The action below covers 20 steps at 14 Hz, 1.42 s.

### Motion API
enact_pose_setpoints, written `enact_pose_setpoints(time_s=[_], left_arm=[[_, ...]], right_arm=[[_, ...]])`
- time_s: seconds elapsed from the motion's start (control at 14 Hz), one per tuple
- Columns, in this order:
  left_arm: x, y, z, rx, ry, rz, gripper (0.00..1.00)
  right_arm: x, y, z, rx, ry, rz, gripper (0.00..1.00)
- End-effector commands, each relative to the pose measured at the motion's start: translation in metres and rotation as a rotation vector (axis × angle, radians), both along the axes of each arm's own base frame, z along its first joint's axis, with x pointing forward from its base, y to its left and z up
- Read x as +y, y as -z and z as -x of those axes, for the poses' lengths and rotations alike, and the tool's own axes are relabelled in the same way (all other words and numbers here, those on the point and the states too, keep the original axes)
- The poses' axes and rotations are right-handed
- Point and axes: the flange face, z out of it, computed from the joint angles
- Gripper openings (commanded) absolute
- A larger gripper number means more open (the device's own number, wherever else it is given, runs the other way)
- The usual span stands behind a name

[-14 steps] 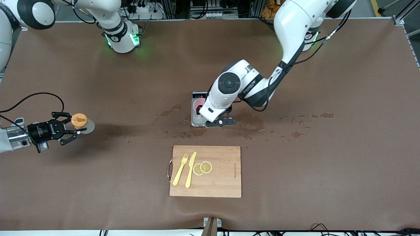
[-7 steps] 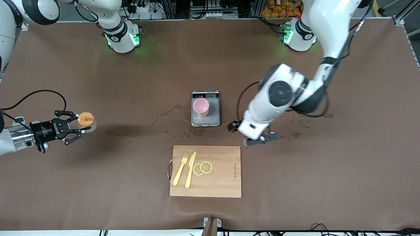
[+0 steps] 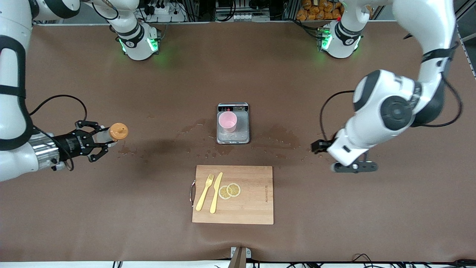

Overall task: Add sauce to pink cup with both arms
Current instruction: 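Open the left gripper and raise it away from the cup, then move the bottle over the cup with the right gripper while the left gripper retracts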

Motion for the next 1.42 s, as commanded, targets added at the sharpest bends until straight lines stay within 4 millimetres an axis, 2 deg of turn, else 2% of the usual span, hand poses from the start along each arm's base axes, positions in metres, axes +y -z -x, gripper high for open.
enact_pose_setpoints(time_s=[0.0, 0.14, 0.28, 0.43, 0.57, 0.71, 0.78, 1.0, 1.14, 1.35], left_arm=[[0.035, -0.007, 0.022, 0.008, 0.055, -0.035, 1.0], [0.035, -0.007, 0.033, 0.017, 0.059, -0.048, 1.0], [0.035, -0.015, 0.051, 0.013, 0.063, -0.069, 1.0], [0.037, -0.031, 0.059, 0.013, 0.075, -0.08, 1.0], [0.06, -0.052, 0.061, -0.001, 0.079, -0.09, 1.0], [0.068, -0.072, 0.067, -0.021, 0.095, -0.09, 1.0], [0.069, -0.076, 0.07, -0.012, 0.094, -0.086, 1.0], [0.077, -0.097, 0.079, -0.024, 0.107, -0.096, 1.0], [0.083, -0.106, 0.084, -0.029, 0.133, -0.098, 1.0], [0.083, -0.126, 0.099, -0.016, 0.141, -0.083, 1.0]], right_arm=[[0.025, -0.021, 0.005, -0.006, -0.005, 0.082, 0.45], [0.056, -0.03, 0.006, -0.015, -0.028, 0.168, 0.45], [0.09, -0.032, 0.009, -0.019, -0.056, 0.256, 0.43], [0.107, -0.031, 0.012, -0.021, -0.071, 0.268, 0.42], [0.12, -0.031, 0.014, -0.023, -0.074, 0.316, 0.42], [0.133, -0.029, 0.016, -0.024, -0.08, 0.353, 0.42], [0.138, -0.028, 0.017, -0.032, -0.084, 0.374, 0.42], [0.171, -0.025, 0.025, -0.059, -0.118, 0.485, 0.42], [0.2, -0.02, 0.032, -0.082, -0.137, 0.554, 0.39], [0.227, -0.012, 0.041, -0.079, -0.135, 0.593, 0.39]])
